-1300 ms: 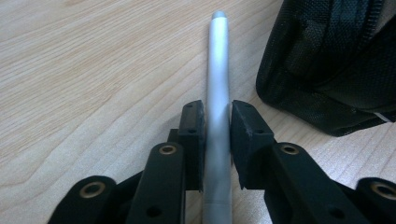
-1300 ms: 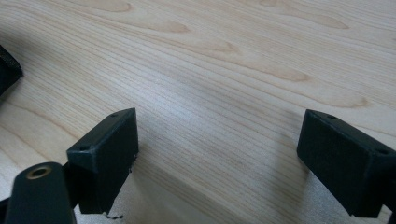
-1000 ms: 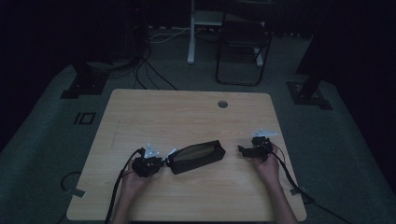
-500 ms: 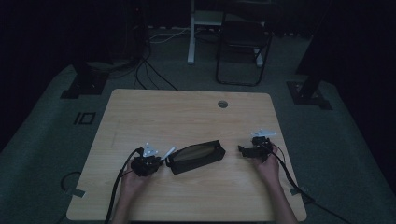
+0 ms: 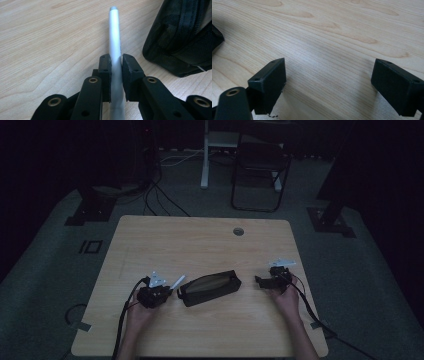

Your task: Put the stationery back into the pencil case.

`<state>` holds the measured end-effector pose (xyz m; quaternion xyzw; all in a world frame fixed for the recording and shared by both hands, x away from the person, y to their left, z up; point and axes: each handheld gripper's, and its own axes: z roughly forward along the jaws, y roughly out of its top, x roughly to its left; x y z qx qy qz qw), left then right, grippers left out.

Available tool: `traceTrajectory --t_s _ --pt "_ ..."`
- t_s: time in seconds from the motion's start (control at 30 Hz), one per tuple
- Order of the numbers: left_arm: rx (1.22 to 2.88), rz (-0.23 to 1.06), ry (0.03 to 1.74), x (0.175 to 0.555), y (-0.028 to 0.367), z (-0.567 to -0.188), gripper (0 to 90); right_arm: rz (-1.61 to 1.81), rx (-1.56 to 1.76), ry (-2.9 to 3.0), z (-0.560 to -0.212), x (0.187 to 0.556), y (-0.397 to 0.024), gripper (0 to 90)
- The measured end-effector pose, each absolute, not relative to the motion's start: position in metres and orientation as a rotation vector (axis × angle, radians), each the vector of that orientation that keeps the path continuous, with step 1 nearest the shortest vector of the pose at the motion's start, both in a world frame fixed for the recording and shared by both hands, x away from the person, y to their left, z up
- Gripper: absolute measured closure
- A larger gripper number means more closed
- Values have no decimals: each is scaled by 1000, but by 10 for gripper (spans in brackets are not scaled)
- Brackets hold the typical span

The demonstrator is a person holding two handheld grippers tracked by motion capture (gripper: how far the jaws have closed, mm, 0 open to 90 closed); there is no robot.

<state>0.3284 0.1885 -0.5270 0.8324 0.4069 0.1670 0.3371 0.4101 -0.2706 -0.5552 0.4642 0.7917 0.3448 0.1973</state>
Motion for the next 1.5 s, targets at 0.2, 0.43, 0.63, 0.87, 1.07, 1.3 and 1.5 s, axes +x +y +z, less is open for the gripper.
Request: traceTrajectory --t_s 0.2,0.43,0.63,0.87,1.07,1.3,1.5 --pt "2168 445 1057 327 190 -523 786 965 1300 2216 -555 410 -271 126" --pt "2160 452 1047 325 191 -517 786 965 1300 2216 -555 410 -271 126" --pt "2153 454 1024 322 191 -509 786 965 1301 2216 -555 410 -271 127" --pt "2146 461 1007 320 191 -502 786 965 1300 2216 -555 410 -271 126" --pt "2140 457 1001 319 191 -499 786 965 1300 2216 -555 410 -271 126" --pt "2142 473 988 318 192 -491 786 965 1300 2216 -555 410 -271 127" --pt "2144 485 979 317 193 -484 786 965 1300 2216 -555 410 -271 126"
